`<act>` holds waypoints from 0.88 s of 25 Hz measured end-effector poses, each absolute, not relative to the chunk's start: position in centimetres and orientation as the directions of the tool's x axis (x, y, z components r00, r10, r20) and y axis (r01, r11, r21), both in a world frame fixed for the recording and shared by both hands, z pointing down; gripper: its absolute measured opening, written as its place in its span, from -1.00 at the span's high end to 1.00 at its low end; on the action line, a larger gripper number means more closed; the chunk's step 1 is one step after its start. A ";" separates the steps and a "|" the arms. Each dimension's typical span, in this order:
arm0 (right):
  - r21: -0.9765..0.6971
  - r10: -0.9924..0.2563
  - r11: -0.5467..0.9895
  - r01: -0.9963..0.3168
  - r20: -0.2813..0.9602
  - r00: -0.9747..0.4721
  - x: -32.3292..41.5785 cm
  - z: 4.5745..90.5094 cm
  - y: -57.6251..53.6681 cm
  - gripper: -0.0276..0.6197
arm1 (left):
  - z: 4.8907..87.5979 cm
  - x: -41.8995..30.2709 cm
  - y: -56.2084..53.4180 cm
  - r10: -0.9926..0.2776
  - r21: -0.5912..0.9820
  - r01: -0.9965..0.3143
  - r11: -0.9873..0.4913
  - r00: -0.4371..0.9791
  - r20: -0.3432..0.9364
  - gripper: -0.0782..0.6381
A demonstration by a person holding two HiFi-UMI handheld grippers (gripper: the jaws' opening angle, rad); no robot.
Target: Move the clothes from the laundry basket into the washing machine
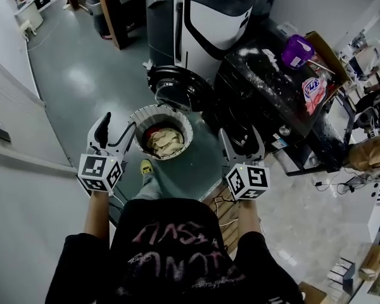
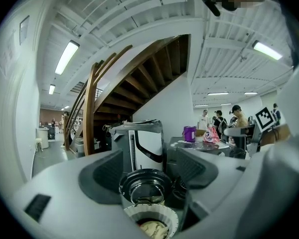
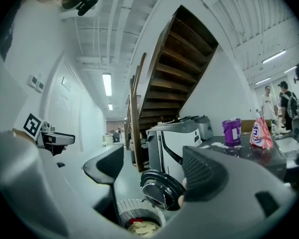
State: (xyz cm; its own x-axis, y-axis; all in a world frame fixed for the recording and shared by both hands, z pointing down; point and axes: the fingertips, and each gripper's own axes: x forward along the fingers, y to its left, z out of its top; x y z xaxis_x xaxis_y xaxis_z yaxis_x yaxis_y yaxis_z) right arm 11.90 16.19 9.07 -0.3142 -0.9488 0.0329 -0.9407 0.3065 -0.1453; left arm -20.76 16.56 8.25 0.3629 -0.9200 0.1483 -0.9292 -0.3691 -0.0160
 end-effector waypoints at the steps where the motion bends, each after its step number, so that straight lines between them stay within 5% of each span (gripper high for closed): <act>1: -0.144 -0.950 0.303 -0.942 0.038 -0.311 11.6 9.1 15.5 -0.20 | 8.4 -21.1 15.8 -0.918 -0.012 -0.928 -0.372 0.366 0.151 -0.14; 22: -0.117 -0.965 0.167 -0.979 0.183 -0.187 1.9 11.2 -0.3 -0.20 | 13.6 -30.5 -2.6 -0.832 0.105 -0.869 -0.484 0.494 0.253 -0.14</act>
